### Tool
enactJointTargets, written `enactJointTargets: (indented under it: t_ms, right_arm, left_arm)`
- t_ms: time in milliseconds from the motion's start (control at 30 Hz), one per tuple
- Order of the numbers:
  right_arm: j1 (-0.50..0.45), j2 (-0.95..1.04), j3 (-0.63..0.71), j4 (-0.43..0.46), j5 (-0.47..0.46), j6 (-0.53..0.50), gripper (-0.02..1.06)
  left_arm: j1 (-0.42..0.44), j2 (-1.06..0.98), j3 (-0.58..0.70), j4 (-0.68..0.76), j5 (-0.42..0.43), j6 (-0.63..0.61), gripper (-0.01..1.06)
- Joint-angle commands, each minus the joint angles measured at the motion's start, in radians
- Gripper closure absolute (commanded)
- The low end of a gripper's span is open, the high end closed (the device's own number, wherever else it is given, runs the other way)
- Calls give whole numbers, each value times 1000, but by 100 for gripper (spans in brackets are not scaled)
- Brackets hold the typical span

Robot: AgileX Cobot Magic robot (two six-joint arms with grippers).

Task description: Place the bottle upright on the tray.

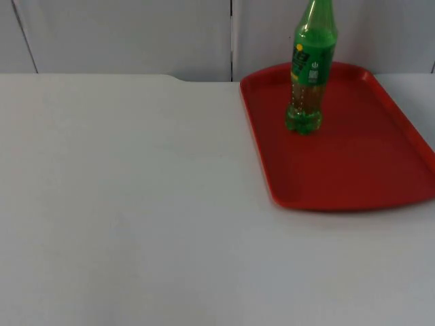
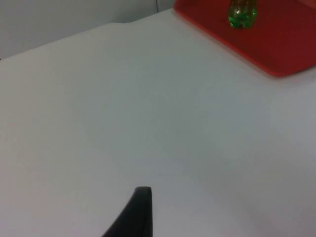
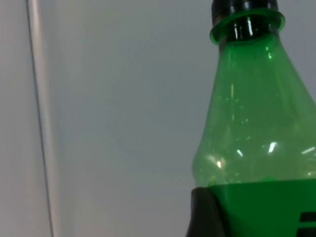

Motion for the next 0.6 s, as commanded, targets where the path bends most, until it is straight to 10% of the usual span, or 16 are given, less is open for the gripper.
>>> enactJointTargets:
  t_ms: [0,567]
  right_arm:
    - [-5,60,-3,8,-200,-13,105]
    - [7,365,-122,-110,-263,-64,105]
  left_arm:
    - [-3,-5,6,3,-3,-1,0]
    - [-3,-5,6,3,-3,-1,0]
